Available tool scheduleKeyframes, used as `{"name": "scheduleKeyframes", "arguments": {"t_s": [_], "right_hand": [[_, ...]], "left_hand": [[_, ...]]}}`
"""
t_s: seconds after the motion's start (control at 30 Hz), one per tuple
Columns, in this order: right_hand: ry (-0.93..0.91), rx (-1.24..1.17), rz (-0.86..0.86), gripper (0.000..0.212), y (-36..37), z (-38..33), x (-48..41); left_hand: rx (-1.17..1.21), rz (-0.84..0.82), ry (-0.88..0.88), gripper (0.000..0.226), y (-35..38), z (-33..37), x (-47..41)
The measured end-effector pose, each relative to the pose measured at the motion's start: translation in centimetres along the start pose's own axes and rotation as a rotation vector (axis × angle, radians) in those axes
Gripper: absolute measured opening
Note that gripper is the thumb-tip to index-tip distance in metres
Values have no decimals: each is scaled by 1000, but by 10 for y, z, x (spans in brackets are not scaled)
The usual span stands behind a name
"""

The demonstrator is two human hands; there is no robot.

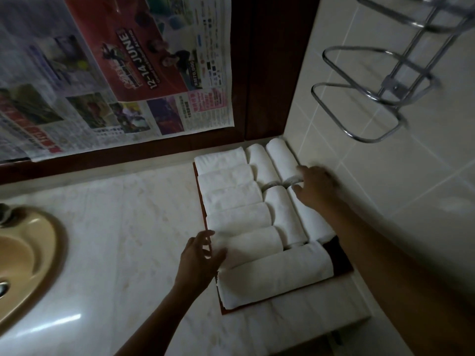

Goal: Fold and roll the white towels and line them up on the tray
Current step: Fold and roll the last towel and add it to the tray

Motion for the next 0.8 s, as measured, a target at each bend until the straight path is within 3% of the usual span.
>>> {"name": "scheduleKeyframes", "arguments": {"t_s": [0.2,0.33,0.57,0.8], "right_hand": [[-27,51,-51,66,-7,-38,-49],[-80,144,-122,62,5,-52,-61],[-136,299,-50,47,13,-44,-60],[-132,207,-24,55,17,-41,-60]], "left_hand": [[-24,104,9,58,-14,10,-51],[-79,33,-9,62,-6,7,-73],[-125,4,2,53,1,3,-75],[-112,5,-14,52,1,7,-72]]}}
Point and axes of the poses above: each hand's wrist, its own x-axis away from the middle knuckle, its own y-axis out of the palm, z = x × y, the point moved 4 cm from there along -x, towards the middle knuckle, and after that the axes turned 9 degrees about y, right-handed, at the moved point
